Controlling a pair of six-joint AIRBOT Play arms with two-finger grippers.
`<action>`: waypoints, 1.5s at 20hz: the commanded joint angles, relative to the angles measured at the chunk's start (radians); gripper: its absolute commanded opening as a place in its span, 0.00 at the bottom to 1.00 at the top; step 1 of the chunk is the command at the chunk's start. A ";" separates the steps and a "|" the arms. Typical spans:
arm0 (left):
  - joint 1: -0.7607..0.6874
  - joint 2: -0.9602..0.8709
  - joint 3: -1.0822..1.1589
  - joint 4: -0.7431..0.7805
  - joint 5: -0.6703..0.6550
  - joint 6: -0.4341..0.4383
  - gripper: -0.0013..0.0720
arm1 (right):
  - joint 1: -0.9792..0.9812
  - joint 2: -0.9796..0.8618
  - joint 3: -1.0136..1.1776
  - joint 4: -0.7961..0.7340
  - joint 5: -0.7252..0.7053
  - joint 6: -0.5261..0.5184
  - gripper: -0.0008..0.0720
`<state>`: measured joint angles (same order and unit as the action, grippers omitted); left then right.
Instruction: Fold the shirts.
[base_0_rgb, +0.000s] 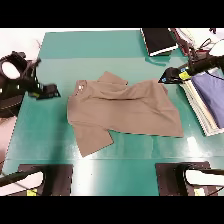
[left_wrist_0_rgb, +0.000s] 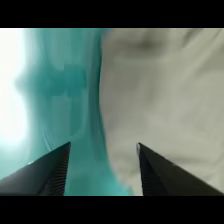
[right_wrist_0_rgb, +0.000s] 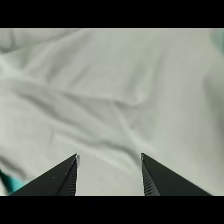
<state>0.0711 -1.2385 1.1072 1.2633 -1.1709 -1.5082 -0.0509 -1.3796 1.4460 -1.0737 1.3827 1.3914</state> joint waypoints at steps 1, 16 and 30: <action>0.016 0.130 -0.281 -0.067 0.041 0.006 0.70 | -0.005 0.129 -0.135 0.034 -0.055 -0.014 0.61; -0.133 0.152 -0.495 -0.401 0.306 0.121 0.16 | -0.073 0.249 -0.235 0.012 -0.002 -0.014 0.61; -0.133 0.152 -0.339 -0.357 0.225 0.141 0.05 | -0.766 0.337 -0.937 -0.016 -0.044 -0.138 0.67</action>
<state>-0.0620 -1.0870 0.7631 0.9047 -0.9428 -1.3693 -0.7452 -1.0096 0.6041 -1.1728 1.3727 1.3087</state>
